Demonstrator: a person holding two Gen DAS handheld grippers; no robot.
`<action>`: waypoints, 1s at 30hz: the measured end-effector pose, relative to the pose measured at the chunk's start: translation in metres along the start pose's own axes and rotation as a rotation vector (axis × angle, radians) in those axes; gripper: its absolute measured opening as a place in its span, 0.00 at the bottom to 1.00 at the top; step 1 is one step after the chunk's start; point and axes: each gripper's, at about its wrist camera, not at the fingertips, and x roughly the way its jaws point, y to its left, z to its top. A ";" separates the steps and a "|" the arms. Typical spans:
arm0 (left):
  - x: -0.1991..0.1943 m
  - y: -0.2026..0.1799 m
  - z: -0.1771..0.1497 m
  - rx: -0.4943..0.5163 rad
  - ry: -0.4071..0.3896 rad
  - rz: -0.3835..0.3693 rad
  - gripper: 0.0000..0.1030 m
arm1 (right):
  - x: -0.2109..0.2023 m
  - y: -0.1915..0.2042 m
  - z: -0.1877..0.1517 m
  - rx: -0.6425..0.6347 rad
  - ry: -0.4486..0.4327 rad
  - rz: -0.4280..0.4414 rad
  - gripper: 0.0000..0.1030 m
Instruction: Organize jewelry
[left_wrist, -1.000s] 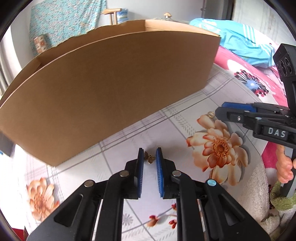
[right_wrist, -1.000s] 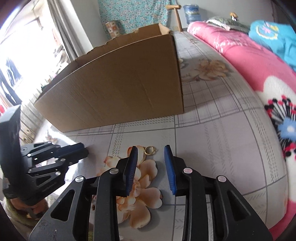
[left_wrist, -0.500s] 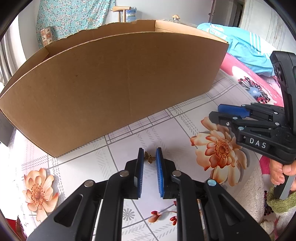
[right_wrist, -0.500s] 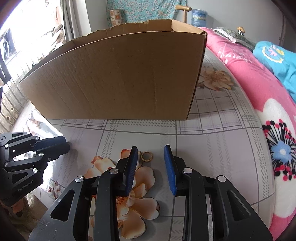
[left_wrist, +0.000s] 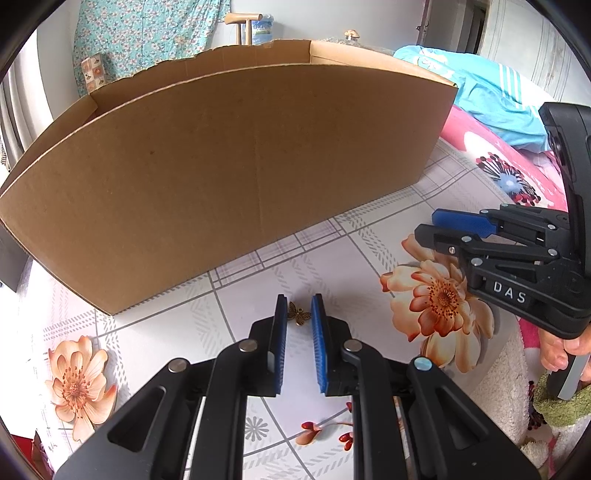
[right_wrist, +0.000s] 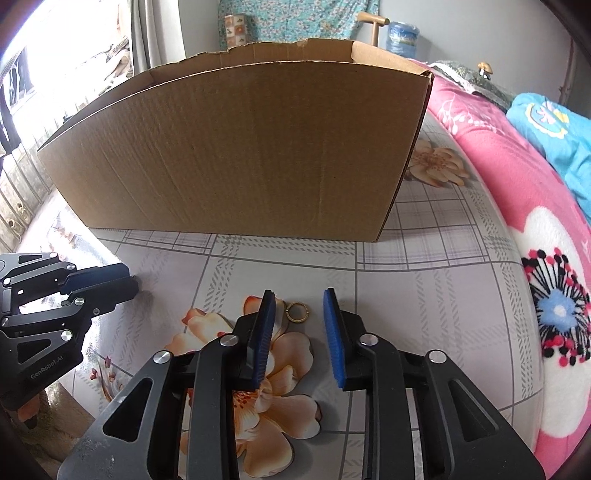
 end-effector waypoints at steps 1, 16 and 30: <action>0.000 0.000 0.000 0.001 0.000 0.002 0.12 | 0.001 0.000 0.000 0.001 0.000 -0.002 0.20; 0.001 -0.003 0.000 0.006 -0.004 0.012 0.12 | -0.002 -0.013 -0.003 0.051 -0.002 0.028 0.10; -0.002 0.012 -0.002 -0.051 -0.028 -0.056 0.12 | -0.014 -0.022 -0.001 0.098 -0.022 0.081 0.10</action>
